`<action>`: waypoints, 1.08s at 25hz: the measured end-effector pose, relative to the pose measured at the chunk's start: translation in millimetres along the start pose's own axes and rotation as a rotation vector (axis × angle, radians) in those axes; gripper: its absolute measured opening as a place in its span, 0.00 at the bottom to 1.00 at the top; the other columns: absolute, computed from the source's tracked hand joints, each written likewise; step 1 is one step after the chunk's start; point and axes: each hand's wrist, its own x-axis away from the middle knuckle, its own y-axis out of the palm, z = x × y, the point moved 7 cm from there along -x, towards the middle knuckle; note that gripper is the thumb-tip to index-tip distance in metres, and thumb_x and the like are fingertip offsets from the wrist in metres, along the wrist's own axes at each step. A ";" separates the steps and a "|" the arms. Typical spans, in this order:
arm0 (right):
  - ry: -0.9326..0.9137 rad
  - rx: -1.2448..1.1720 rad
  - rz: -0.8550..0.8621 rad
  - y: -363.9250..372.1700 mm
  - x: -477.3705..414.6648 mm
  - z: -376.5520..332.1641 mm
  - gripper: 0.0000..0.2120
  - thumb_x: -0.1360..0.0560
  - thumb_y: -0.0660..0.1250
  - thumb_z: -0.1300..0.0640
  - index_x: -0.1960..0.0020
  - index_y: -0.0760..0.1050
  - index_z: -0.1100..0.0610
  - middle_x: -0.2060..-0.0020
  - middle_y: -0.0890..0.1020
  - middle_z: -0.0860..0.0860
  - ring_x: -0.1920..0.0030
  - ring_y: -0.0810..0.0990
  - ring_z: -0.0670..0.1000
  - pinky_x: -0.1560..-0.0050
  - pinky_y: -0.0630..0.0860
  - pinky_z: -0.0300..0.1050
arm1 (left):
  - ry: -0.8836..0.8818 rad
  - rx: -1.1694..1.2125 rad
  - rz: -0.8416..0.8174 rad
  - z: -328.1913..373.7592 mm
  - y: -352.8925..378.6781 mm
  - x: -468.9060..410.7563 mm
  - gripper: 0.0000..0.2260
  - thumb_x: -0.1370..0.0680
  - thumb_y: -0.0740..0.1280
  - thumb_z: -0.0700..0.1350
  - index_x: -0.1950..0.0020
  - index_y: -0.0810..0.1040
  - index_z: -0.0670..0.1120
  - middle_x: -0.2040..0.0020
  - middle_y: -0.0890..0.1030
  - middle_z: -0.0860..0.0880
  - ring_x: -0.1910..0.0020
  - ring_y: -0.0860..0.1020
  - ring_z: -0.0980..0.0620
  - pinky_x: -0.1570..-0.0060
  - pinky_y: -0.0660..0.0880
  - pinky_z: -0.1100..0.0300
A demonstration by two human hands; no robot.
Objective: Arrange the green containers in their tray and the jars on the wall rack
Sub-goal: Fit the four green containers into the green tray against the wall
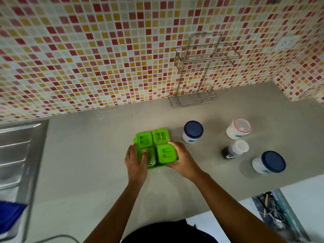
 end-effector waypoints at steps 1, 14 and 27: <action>0.002 0.009 -0.005 1.9 -2.5 0.9 0.41 0.36 0.79 0.64 0.28 0.66 0.56 0.35 0.69 0.56 0.33 0.72 0.55 0.31 0.71 0.52 | -0.027 0.031 -0.015 -7.2 2.4 -1.4 0.23 0.22 0.68 0.44 0.29 0.70 0.39 0.31 0.73 0.39 0.31 0.70 0.38 0.30 0.65 0.45; 0.047 0.110 -0.065 21.0 -17.3 18.7 0.42 0.36 0.79 0.61 0.27 0.65 0.52 0.33 0.69 0.54 0.33 0.70 0.53 0.33 0.67 0.39 | -0.132 0.081 -0.026 -30.7 9.4 -4.7 0.24 0.25 0.72 0.45 0.32 0.71 0.40 0.38 0.76 0.40 0.39 0.75 0.40 0.39 0.73 0.42; 0.203 -0.131 0.172 11.6 -8.9 25.4 0.30 0.28 0.74 0.50 0.31 0.68 0.56 0.35 0.75 0.52 0.36 0.74 0.51 0.34 0.73 0.51 | -0.325 0.224 -0.037 -45.3 9.2 1.1 0.28 0.25 0.73 0.49 0.29 0.66 0.44 0.35 0.75 0.40 0.39 0.78 0.43 0.39 0.76 0.42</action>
